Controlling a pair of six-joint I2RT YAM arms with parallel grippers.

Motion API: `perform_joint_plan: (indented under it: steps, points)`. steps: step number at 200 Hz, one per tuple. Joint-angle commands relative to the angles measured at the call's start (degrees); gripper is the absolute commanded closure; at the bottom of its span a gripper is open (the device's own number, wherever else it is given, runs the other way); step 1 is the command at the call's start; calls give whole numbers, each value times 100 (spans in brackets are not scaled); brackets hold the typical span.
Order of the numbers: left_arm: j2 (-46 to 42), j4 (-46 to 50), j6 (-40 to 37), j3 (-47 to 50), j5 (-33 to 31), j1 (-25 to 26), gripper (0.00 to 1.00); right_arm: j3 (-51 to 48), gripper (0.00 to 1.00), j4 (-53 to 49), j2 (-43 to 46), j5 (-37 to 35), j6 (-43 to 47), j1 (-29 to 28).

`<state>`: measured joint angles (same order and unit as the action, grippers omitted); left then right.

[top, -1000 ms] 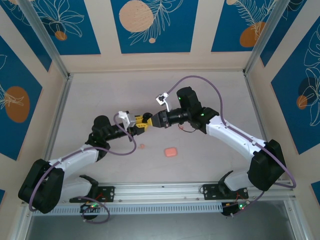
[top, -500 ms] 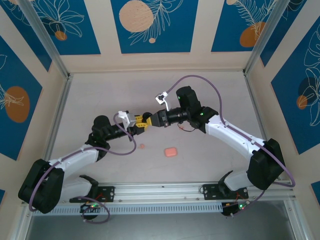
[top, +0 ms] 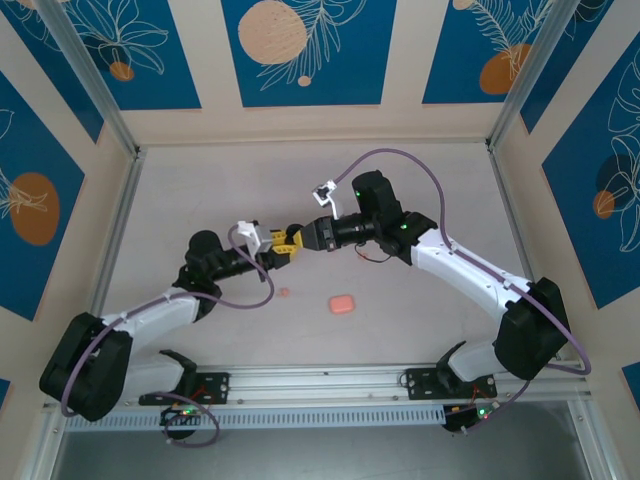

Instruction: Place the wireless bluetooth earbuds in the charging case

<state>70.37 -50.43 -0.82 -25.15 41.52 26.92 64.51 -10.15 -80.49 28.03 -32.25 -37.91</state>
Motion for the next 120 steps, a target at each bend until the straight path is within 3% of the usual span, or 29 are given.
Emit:
perform_joint_plan:
  steps: [1,43,120]
  points:
    - [297,-882,554,2,159,77,97,220,74,-174,-18,-201,-212,-11]
    - [773,-1832,1099,28,275,77,98,193,74,-250,-2,-316,-369,69]
    - [1108,-2394,1452,54,401,80,98,228,68,-162,-12,-305,-481,126]
